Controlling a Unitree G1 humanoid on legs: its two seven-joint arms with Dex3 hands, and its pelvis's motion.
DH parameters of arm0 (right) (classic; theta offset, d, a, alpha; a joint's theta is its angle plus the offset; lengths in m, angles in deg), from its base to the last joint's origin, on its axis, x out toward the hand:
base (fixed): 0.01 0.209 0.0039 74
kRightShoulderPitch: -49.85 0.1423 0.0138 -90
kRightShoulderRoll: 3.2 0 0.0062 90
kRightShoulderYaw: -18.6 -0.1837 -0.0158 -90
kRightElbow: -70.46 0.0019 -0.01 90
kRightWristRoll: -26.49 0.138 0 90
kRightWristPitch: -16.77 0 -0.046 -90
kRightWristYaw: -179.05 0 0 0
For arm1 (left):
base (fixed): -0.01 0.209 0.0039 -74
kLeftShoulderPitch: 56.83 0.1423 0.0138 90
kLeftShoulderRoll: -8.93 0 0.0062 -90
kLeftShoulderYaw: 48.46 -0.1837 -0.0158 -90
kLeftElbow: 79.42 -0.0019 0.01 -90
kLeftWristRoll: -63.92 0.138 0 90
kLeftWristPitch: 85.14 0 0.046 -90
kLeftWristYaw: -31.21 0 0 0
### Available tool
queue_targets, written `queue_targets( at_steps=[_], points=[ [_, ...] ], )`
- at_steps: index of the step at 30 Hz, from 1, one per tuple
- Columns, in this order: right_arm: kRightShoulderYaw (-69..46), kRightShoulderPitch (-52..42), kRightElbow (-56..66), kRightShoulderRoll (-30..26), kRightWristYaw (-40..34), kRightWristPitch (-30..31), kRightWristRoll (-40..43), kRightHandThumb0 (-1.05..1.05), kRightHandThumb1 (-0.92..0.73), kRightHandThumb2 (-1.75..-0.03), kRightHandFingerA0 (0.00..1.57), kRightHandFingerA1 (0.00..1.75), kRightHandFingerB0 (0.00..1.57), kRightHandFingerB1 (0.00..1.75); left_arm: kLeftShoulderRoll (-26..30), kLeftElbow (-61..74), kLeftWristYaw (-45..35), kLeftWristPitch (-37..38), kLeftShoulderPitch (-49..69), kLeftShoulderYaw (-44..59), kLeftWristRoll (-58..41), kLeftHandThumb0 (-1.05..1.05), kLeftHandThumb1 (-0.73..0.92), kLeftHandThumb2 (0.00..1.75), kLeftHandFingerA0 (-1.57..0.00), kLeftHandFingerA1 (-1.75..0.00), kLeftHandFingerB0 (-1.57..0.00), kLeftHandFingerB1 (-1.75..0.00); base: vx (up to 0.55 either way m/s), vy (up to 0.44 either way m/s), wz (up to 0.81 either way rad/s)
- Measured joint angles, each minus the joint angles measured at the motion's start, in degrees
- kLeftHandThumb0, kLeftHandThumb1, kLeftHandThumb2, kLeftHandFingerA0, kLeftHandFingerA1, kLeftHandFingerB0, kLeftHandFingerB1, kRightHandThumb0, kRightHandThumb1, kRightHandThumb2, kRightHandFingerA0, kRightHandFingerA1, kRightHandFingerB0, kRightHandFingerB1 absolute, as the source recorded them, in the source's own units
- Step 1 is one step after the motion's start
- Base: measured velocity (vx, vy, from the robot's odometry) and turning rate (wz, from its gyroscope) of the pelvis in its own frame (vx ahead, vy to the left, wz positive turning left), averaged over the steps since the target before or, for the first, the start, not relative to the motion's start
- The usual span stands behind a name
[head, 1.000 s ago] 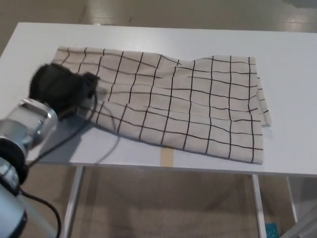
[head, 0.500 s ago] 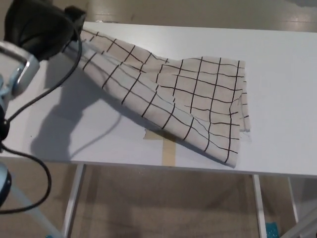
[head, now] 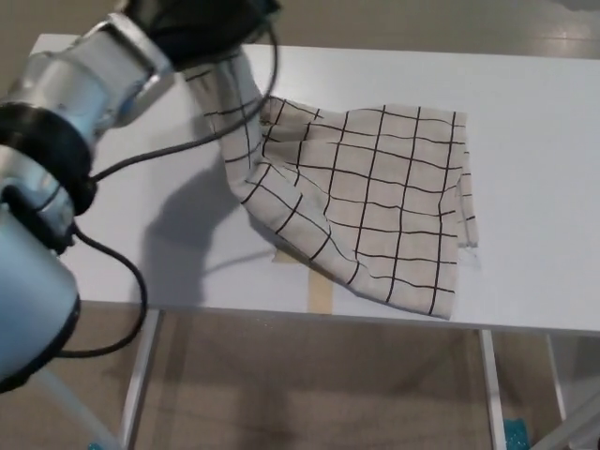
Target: Use the left hand to fold a white towel with checkered patterns in half.
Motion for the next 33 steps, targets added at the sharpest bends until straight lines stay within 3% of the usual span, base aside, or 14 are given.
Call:
queue_targets(
  at_steps=[11, 12, 13, 14, 16, 17, 19, 20, 21, 22, 23, 24, 25, 33],
  points=[
    [1.02, 1.11, 1.65, -0.67, -0.34, 0.65, -0.59, -0.40, -0.77, -0.63, 0.37, 0.38, 0.42, 0.36, -9.27, 2.84, 1.53, 2.80, -3.57, -9.44, 6.19, -0.45, 0.47, 0.57, -0.89, -1.75, -1.05, -0.68, 0.00, 0.000, 0.00],
    [1.08, 1.13, 1.69, -0.71, -0.39, 0.67, -0.66, -0.40, -0.77, -0.62, 0.37, 0.39, 0.42, 0.36, -9.73, 2.91, 1.53, 2.92, -3.66, -9.67, 6.42, -0.40, 0.39, 0.81, -1.26, -1.42, -0.99, -0.85, 0.00, 0.000, 0.00],
    [1.18, 1.23, 1.76, -0.75, -0.50, 0.70, -0.78, -0.40, -0.77, -0.62, 0.37, 0.39, 0.42, 0.36, -10.41, 3.01, 1.55, 3.11, -3.84, -10.00, 6.66, -0.40, 0.39, 0.81, -1.26, -1.42, -0.99, -0.85, 0.00, 0.000, 0.00],
    [1.33, 1.33, 1.89, -0.89, -0.72, 0.78, -1.03, -0.40, -0.76, -0.63, 0.38, 0.39, 0.44, 0.37, -11.82, 3.10, 1.53, 3.36, -4.21, -10.51, 6.98, -0.41, 0.47, 0.57, -0.89, -1.75, -0.98, -1.07, 0.00, 0.000, 0.00],
    [1.55, 1.48, 2.01, -1.19, -1.18, 1.04, -1.70, -0.40, -0.77, -0.63, 0.39, 0.39, 0.45, 0.38, -14.89, 3.37, 1.60, 3.79, -4.48, -11.32, 7.47, -0.35, 0.50, 0.56, -0.89, -1.75, -0.80, -1.48, 0.00, 0.000, 0.00],
    [1.63, 1.48, 2.05, -1.34, -1.32, 1.13, -1.95, -0.40, -0.77, -0.63, 0.39, 0.39, 0.46, 0.38, -15.88, 3.42, 1.75, 3.82, -4.48, -11.67, 7.69, -0.38, 0.36, 0.72, -1.24, -1.50, -0.91, -1.30, 0.00, 0.000, 0.00],
    [1.79, 1.45, 2.21, -1.56, -1.62, 1.37, -2.34, -0.40, -0.77, -0.63, 0.39, 0.39, 0.46, 0.38, -17.53, 3.67, 2.26, 3.78, -4.40, -12.34, 8.27, -0.38, 0.36, 0.72, -1.24, -1.50, -0.91, -1.30, 0.00, 0.000, 0.00],
    [1.87, 1.37, 2.58, -1.66, -1.73, 1.65, -2.47, -0.41, -0.77, -0.63, 0.40, 0.38, 0.47, 0.38, -18.41, 3.90, 2.61, 3.75, -4.08, -12.76, 8.62, -0.33, 0.51, 0.56, -0.86, -1.75, -0.92, -1.24, 0.00, 0.000, 0.00],
    [1.93, 1.28, 2.96, -1.73, -1.80, 1.86, -2.55, -0.41, -0.77, -0.63, 0.40, 0.38, 0.47, 0.38, -19.03, 4.09, 2.90, 3.75, -3.68, -13.11, 8.83, -0.33, 0.51, 0.56, -0.86, -1.75, -0.92, -1.24, 0.00, 0.000, 0.00],
    [1.97, 1.25, 3.19, -1.75, -1.82, 2.01, -2.57, -0.41, -0.77, -0.64, 0.40, 0.38, 0.47, 0.39, -19.32, 4.17, 2.96, 3.79, -3.41, -13.22, 8.88, -0.49, 0.41, 0.62, -0.91, -1.51, -0.95, -0.86, 0.00, 0.000, 0.00],
    [2.02, 1.19, 3.73, -1.78, -1.84, 2.30, -2.59, -0.42, -0.78, -0.64, 0.40, 0.38, 0.49, 0.39, -19.87, 4.31, 2.96, 3.87, -2.75, -13.30, 8.88, -0.64, 0.40, 0.75, -0.25, -0.57, -0.25, -0.43, 0.00, 0.000, 0.00],
    [2.06, 1.12, 4.29, -1.83, -1.84, 2.71, -2.59, -0.42, -0.78, -0.64, 0.40, 0.38, 0.49, 0.39, -20.70, 4.47, 2.76, 4.24, -1.72, -13.33, 8.85, -0.64, 0.40, 0.75, -0.25, -0.57, -0.25, -0.43, 0.00, 0.000, 0.00],
    [2.06, 1.14, 4.45, -1.83, -1.84, 2.87, -2.56, -0.42, -0.79, -0.63, 0.41, 0.41, 0.50, 0.39, -21.13, 4.54, 2.08, 4.45, -1.15, -13.25, 8.76, -0.78, 0.46, 0.83, 0.00, 0.00, -0.05, -0.10, 0.00, 0.000, 0.00],
    [2.04, 1.93, 4.57, -1.83, -1.81, 3.22, -2.40, -0.41, -0.79, -0.64, 0.44, 0.46, 0.53, 0.40, -22.66, 5.99, -4.92, 4.58, 0.98, -11.33, 8.05, -1.02, 0.54, 0.62, 0.00, 0.00, 0.00, 0.00, 0.00, 0.000, 0.00]
  ],
)
